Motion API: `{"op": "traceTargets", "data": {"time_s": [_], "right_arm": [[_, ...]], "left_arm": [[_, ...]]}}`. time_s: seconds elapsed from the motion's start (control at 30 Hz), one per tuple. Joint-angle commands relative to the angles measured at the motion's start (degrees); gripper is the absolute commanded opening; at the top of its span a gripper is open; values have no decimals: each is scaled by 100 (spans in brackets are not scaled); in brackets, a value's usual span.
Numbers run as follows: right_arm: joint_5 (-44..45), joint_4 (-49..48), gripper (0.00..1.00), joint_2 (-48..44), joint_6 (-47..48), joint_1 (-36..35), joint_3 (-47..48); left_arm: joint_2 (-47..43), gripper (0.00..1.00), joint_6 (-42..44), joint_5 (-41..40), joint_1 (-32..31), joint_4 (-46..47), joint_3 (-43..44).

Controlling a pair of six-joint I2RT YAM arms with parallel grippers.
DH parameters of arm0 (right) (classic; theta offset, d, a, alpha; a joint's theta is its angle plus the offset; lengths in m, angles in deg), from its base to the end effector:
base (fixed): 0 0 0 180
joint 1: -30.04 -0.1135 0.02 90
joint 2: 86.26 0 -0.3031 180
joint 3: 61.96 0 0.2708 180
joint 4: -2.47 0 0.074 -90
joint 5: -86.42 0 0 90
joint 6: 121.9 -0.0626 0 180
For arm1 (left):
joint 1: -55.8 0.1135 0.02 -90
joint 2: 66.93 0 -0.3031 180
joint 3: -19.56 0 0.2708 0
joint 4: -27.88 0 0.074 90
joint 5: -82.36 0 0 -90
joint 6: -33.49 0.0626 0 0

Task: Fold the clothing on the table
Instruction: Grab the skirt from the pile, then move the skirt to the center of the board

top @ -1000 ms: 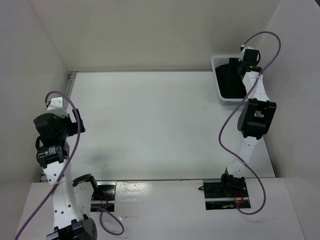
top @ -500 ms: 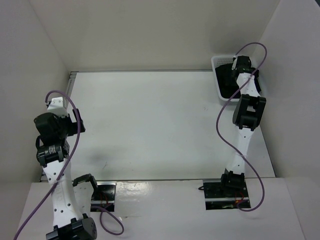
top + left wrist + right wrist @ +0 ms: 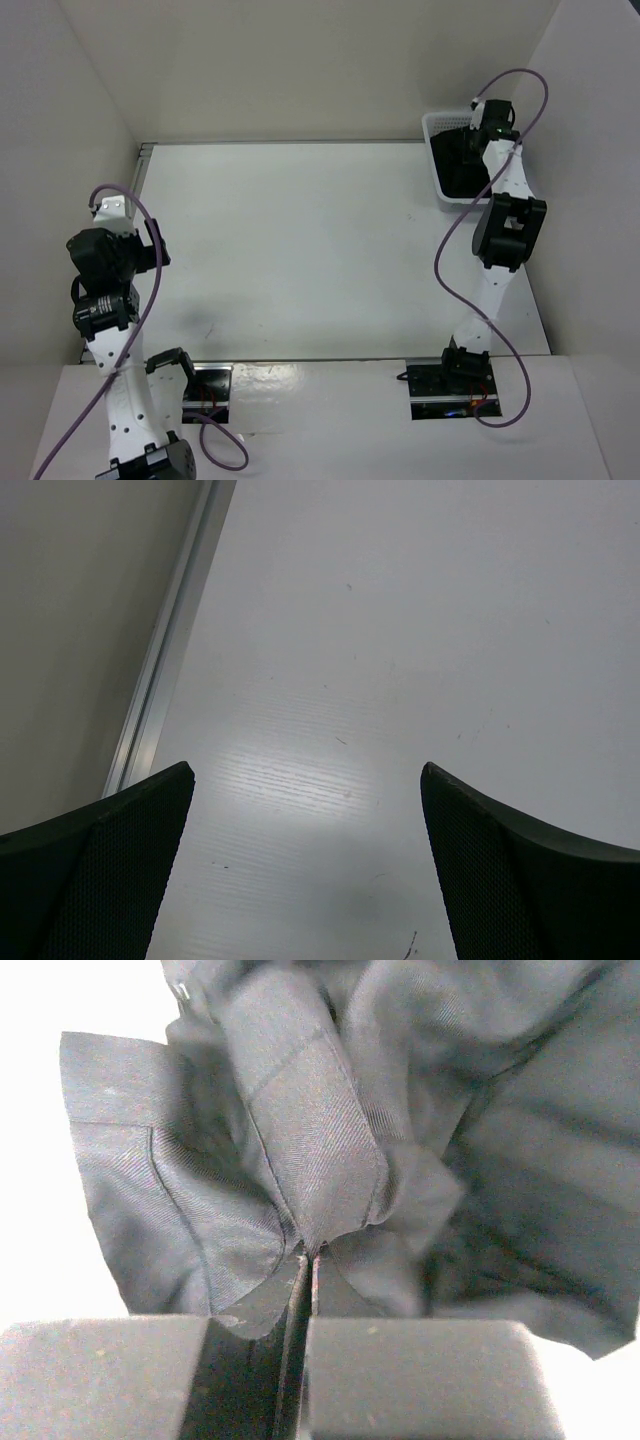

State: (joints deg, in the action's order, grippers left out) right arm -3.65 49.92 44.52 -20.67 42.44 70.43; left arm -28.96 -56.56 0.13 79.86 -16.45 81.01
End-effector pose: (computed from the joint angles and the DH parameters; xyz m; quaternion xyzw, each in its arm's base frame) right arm 0.5702 -0.1253 0.2526 0.0092 0.9266 -0.0764 0.3681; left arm 0.1464 0.0561 0.3595 -0.1340 0.8114 0.0632 0.5654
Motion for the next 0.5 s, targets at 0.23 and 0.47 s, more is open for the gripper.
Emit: {"op": "traceTargets", "data": {"time_s": [0.23, 0.47], "right_arm": [[-388, -170, 0, -2390, 82, -396, 81], [-1432, 304, 0, -3400, -41, -1301, 390]], "left_arm": [[-141, 100, 67, 93, -15, 112, 189], [-141, 100, 67, 93, -15, 112, 189]]}}
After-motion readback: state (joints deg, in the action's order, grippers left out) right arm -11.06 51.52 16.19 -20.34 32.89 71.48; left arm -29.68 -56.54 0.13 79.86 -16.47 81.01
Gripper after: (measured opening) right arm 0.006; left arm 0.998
